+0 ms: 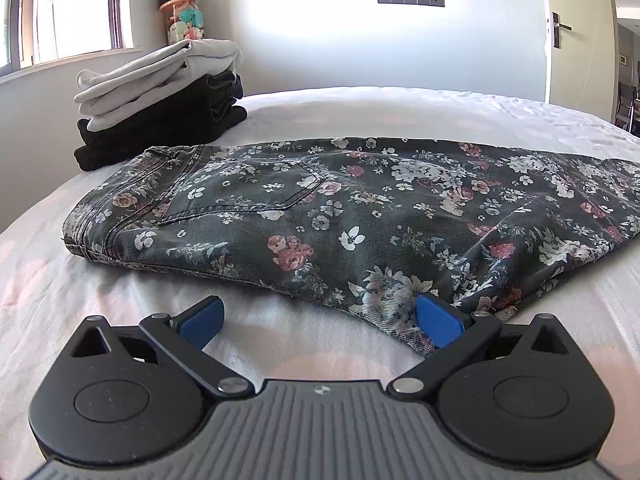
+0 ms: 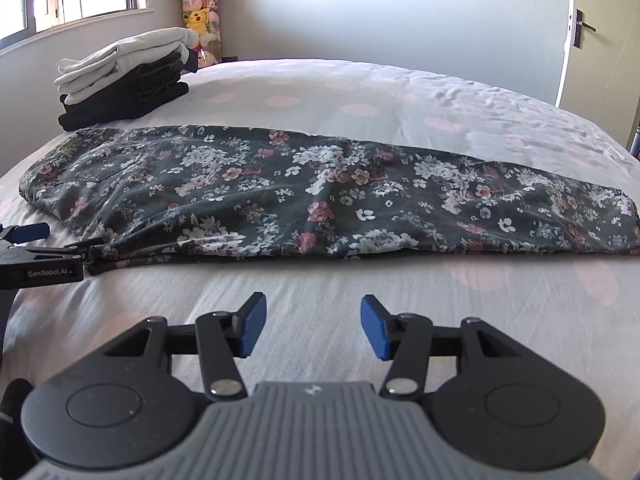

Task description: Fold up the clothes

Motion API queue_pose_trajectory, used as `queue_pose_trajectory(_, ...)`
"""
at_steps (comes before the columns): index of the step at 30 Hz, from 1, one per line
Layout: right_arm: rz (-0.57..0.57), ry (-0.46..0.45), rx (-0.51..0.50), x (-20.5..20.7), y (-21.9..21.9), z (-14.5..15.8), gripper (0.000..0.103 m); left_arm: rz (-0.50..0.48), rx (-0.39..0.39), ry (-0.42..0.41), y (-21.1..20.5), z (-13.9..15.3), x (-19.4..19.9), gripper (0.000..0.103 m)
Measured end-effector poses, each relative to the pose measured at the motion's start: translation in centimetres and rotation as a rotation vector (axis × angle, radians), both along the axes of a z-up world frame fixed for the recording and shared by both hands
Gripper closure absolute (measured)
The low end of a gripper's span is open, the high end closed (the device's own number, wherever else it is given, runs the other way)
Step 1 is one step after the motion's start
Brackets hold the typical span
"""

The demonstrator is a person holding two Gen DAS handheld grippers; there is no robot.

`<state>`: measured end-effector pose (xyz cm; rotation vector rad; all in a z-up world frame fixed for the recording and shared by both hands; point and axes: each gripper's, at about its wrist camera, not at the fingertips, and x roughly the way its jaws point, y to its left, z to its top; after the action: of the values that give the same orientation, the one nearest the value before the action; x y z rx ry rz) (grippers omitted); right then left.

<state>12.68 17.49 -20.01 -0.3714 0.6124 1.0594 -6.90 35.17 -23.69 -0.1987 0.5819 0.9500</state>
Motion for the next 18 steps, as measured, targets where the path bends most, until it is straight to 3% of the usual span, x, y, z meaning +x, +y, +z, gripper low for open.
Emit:
queue_pose_trajectory(8, 0.016, -0.038, -0.028, -0.83, 0.50, 0.92, 0.046, 0.001, 0.001, -0.002, -0.01, -0.04, 0.00, 0.000)
queue_pose_trajectory(18, -0.016, -0.005, -0.004, -0.37, 0.57, 0.87, 0.046, 0.001, 0.000, -0.003, 0.02, -0.02, -0.04, 0.000)
